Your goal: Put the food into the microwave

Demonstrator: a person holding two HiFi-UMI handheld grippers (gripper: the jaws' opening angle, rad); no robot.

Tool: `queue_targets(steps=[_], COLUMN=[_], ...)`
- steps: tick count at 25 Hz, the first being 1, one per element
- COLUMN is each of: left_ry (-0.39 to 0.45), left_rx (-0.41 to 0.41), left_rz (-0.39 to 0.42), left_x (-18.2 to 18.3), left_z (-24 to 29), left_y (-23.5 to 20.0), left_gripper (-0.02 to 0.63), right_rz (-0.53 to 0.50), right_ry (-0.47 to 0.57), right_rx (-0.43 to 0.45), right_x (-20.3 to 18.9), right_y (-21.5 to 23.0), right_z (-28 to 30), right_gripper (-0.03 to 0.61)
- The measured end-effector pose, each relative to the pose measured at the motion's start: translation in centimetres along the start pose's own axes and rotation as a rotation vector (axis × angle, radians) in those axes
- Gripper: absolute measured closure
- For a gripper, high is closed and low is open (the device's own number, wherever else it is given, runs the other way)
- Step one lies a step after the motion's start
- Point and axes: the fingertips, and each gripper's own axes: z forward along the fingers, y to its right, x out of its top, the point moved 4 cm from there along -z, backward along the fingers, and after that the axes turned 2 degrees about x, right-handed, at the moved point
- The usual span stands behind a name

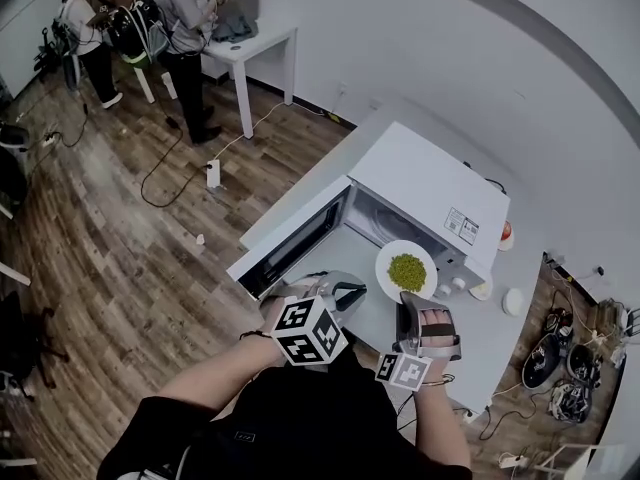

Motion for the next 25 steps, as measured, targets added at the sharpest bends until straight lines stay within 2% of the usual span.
queue_targets(steps=[8,16,21,25], left_ry=[-0.030,-0.077,-0.081,-0.075], left_rx=[-0.011,-0.037,0.001,0.036], left_rz=[-0.007,-0.007,-0.043,-0.039], left_x=[-2.1,-4.5,-4.8,-4.6], left_z=[4.2,8.1,9.7,10.9], left_y=[-3.6,-6.2,-7.7,-8.3], left_gripper=[0.594,0.594,0.594,0.594], right_rz=[-0.045,-0.033,-0.042,-0.002], right_ry=[0.000,-0.034,-0.050,-0.077], right_rx=[0.067,0.064,0.065,0.076], right_x=[-1.7,-3.8,-4.3,-5.3], right_y=[-2.9,-3.2,-4.0,-4.3], right_z=[9.4,17.9,21.1,23.3], right_gripper=[0.554,0.552,0.551,0.549])
